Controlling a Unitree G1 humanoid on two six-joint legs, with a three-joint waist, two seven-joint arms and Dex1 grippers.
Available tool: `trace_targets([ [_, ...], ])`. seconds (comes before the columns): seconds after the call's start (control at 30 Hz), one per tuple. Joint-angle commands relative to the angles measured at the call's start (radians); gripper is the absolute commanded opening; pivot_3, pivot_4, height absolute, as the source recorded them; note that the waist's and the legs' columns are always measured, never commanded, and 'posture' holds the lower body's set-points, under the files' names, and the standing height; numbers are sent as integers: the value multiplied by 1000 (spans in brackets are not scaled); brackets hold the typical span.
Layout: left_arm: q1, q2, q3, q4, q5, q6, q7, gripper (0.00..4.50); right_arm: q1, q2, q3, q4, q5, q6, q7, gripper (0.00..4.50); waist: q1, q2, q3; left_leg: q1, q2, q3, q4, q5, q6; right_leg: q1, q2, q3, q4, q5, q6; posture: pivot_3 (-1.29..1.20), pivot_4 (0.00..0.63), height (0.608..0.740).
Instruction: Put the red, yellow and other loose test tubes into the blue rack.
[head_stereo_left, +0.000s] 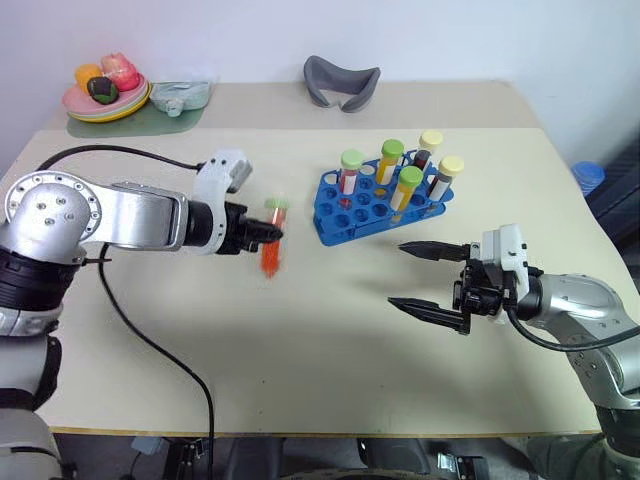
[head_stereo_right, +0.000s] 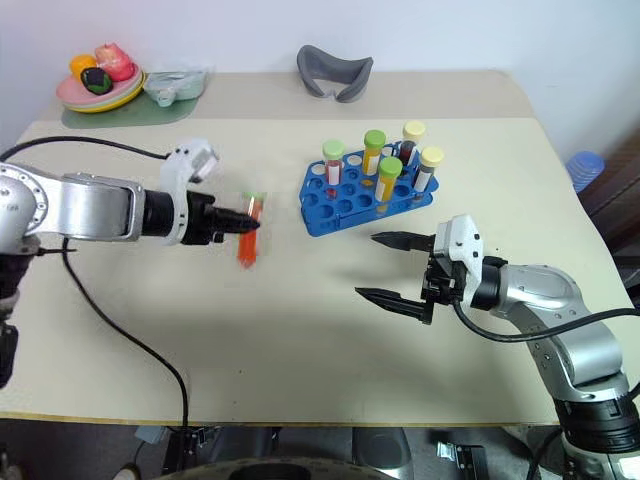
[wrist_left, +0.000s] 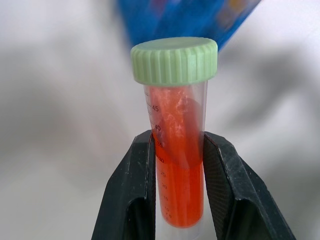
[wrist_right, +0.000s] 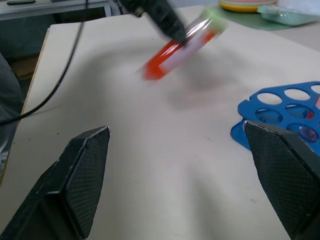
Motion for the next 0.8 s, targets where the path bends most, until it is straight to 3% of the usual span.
trace_targets([
  [0.03,72,-104,172,-106,240,-277,-319,754,-21,31,-25,-14,17,-1,-44,4397,2,-1,0,0,0,0,0,0,-1,0,0,0,0,0,0,0,150,740],
  [0.13,111,-142,148,-103,474,-399,-446,754,-15,60,-44,-35,8,18,-124,4397,-2,0,0,0,0,0,-1,1,-1,0,0,0,0,0,0,0,150,740],
  [0.27,119,-243,51,26,876,-767,-689,754,-6,76,-37,-53,-103,83,-322,4397,2,0,-1,0,0,0,-1,0,-1,0,0,0,0,0,0,0,150,740],
  [0.43,23,-386,19,292,1035,-916,-892,754,-17,142,-71,-80,-132,189,-535,4397,4,0,-1,-1,0,0,-1,-1,2,-1,0,0,-1,0,0,0,150,740],
  [0.6,-92,-522,18,543,1091,-966,-1108,754,-13,170,-37,-147,-212,328,-719,4397,-1,0,-1,-3,0,0,-1,-2,3,-2,0,-1,-1,0,0,0,150,740],
  [0.8,-219,-603,10,792,1220,-1062,-1261,754,3,196,-45,-232,-134,456,-733,4397,-4,0,-1,-2,0,-1,-1,-3,5,-3,1,0,1,0,0,0,150,740],
])
